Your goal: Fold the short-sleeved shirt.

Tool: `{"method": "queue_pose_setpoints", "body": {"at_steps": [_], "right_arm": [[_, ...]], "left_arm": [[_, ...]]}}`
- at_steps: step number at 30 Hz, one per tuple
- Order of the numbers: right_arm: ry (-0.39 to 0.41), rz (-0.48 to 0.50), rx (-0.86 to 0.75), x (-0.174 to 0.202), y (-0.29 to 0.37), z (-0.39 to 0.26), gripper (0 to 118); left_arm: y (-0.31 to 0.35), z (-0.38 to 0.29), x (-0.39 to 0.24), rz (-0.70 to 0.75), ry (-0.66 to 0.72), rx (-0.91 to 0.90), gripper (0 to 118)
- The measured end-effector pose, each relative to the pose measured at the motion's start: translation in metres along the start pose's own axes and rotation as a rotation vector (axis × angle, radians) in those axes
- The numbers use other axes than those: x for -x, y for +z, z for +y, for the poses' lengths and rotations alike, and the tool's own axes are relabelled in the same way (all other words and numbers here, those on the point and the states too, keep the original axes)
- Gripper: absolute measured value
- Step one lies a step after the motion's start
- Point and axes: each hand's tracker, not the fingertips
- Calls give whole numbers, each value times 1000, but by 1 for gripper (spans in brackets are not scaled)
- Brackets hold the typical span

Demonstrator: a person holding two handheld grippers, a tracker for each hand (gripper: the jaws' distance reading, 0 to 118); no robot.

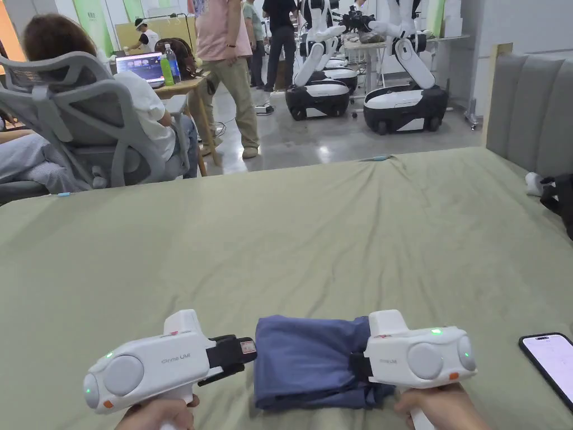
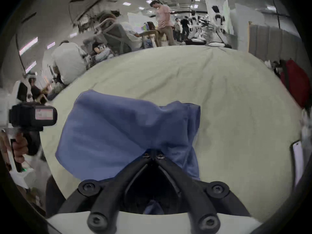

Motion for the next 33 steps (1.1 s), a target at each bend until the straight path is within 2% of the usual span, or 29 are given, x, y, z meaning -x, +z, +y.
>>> {"method": "queue_pose_setpoints", "body": {"at_steps": [1,2,3,5,8,10,11,13,16,23,28,33], "right_arm": [[-69,19,-3,-5,5,-1,0],[-98,32,-5,-7,7,-1,0],[-72,24,2,-8,8,0,0],[-40,29,3,-7,11,0,0],[-35,29,5,-8,9,0,0],[-34,32,3,-9,9,0,0],[-38,37,0,-11,9,-1,0],[-49,46,-9,-12,11,-3,0],[-75,65,-15,-18,8,-6,0],[-83,55,-26,-2,17,5,0],[74,32,-186,46,24,37,0],[182,50,-280,126,-6,78,0]], "left_arm": [[-3,-1,2,-6,11,1,80],[-8,-1,3,-4,20,10,109],[-20,1,10,21,27,40,118],[-30,-1,11,23,18,32,109],[-44,-10,-12,7,21,77,107],[-58,-14,-13,14,39,102,98],[-68,-14,-9,-1,47,113,98],[-78,-19,-11,-34,59,98,47],[-83,-19,-5,-41,100,95,30],[-68,0,5,-86,93,111,28],[-40,27,23,-65,51,101,27],[1,70,94,-44,48,104,27]]}}
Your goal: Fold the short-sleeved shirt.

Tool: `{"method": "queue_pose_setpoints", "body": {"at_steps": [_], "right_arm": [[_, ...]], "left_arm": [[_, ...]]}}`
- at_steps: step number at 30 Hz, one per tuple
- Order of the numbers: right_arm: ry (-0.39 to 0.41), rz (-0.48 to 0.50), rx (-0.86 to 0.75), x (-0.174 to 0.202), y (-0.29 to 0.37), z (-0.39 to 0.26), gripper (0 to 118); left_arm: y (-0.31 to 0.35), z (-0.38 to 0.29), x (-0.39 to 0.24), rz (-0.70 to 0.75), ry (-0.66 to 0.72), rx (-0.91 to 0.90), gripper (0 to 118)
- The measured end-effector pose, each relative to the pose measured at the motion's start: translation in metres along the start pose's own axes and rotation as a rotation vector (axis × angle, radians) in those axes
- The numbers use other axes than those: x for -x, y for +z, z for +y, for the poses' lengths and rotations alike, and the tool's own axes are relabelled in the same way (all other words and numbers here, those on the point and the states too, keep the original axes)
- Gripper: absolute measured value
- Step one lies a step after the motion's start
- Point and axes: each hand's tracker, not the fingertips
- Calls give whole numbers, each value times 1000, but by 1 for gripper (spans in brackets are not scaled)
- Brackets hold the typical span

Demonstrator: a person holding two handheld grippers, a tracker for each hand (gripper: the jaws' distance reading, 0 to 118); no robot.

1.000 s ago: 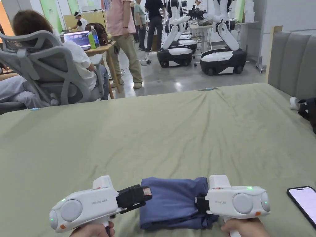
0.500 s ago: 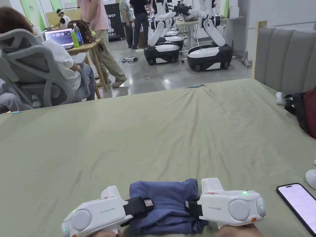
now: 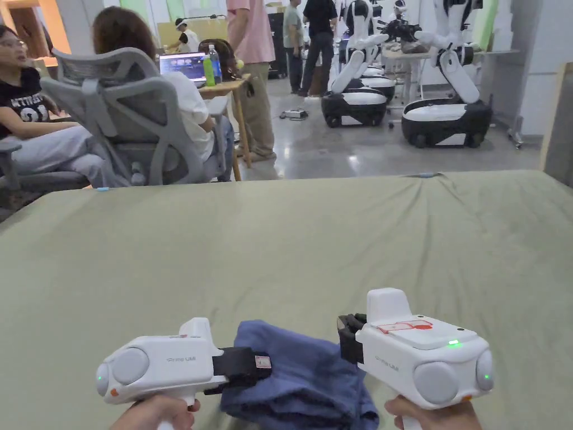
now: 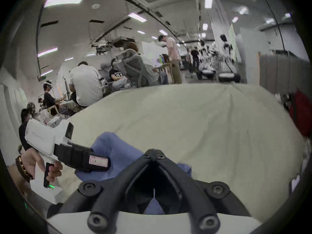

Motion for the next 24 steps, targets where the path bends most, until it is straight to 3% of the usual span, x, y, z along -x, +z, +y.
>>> {"method": "queue_pose_setpoints", "body": {"at_steps": [14,17,20,21,22,24], "right_arm": [[103,292,50,252,-193,8,0],[134,366,35,281,-208,4,0],[153,394,70,292,-211,4,0],[181,385,77,292,-210,5,0],[204,377,64,292,-209,5,0],[214,376,58,287,-203,6,0]], "left_arm": [[252,61,312,150,116,-168,27],[272,60,350,154,223,-209,27],[269,53,357,137,213,-195,29],[267,51,355,149,197,-207,42],[263,49,350,185,159,-229,63],[263,48,341,314,121,-319,118]]}}
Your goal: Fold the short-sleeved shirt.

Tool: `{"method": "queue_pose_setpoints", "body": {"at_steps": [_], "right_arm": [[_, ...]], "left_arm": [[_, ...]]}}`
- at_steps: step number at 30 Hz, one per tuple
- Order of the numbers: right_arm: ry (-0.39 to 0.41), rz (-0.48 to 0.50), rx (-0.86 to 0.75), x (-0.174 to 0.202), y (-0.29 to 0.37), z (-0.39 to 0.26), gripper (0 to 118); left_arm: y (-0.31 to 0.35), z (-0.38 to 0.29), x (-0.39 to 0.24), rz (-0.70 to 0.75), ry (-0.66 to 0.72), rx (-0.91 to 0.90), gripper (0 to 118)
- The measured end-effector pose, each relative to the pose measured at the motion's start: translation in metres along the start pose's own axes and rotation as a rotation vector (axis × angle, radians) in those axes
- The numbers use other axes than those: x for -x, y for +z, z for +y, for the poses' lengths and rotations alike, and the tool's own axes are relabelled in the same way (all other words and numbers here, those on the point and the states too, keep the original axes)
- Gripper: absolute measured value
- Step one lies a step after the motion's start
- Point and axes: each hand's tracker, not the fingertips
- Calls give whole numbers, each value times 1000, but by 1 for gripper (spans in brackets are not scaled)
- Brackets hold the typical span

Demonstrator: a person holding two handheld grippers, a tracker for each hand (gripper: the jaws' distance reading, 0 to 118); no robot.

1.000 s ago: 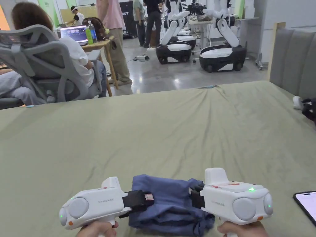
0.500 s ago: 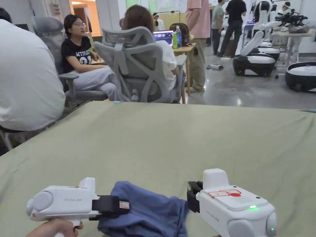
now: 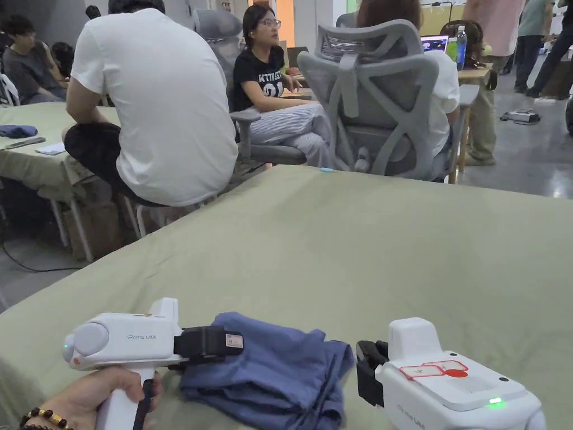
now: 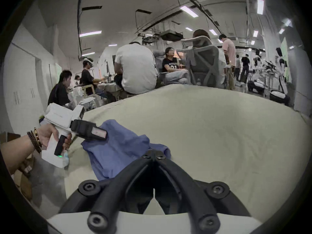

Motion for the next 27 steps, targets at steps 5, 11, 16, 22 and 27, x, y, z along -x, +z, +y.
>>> {"method": "queue_pose_setpoints", "body": {"at_steps": [5,11,16,22,27], "right_arm": [[-22,6,18,-19,23,7,0],[-33,-114,-88,-67,101,40,0],[-44,-280,-189,-121,215,61,0],[-27,-551,-215,-177,344,49,0],[-30,-673,-291,-214,412,12,0]], "left_arm": [[33,25,-47,61,-5,-187,118],[55,16,-198,13,-161,-405,90],[32,-27,-347,-10,-375,-459,38],[-4,-86,-484,-116,-510,-513,0],[-26,-136,-559,21,-694,-568,0]]}}
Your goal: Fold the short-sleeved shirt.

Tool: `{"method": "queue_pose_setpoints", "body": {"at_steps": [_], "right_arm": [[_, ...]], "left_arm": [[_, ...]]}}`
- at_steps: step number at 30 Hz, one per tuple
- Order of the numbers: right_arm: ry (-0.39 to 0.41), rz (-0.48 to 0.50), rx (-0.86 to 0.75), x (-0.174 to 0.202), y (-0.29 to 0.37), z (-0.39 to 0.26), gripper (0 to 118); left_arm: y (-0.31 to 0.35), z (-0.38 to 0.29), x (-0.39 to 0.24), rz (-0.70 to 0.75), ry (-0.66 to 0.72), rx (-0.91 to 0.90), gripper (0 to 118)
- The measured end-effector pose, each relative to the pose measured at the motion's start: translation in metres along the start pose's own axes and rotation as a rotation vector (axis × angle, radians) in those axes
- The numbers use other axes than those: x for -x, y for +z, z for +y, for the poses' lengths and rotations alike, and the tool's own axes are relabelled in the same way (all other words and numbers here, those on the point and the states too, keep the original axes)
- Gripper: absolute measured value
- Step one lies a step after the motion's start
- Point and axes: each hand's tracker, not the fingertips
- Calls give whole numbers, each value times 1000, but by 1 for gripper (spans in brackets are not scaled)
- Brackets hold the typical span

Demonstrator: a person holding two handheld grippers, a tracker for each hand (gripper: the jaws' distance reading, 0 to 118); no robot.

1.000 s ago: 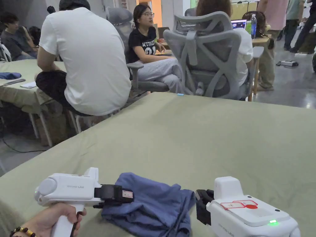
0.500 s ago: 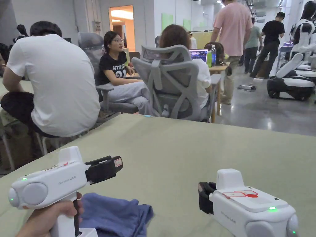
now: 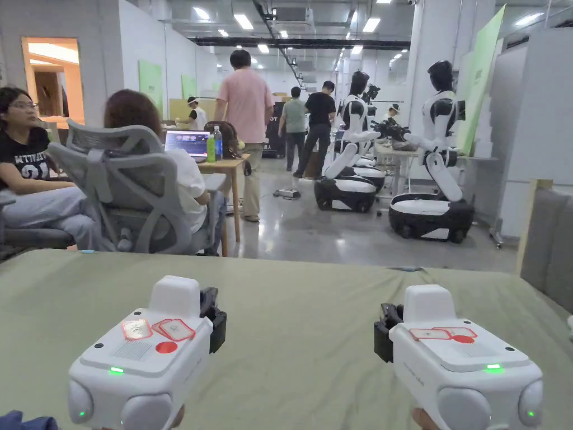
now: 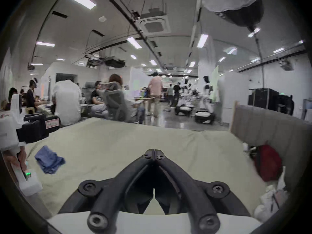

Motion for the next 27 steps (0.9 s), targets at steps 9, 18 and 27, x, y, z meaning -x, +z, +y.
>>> {"method": "queue_pose_setpoints", "body": {"at_steps": [9,18,27], "right_arm": [[-12,-102,-63,-44,44,-79,0],[-2,-137,-58,-36,67,-117,0],[-18,-174,-44,-38,77,-111,0]], "left_arm": [[18,-52,-55,34,8,51,0],[57,-95,-59,27,54,44,0],[51,-98,-68,8,69,54,8]]}}
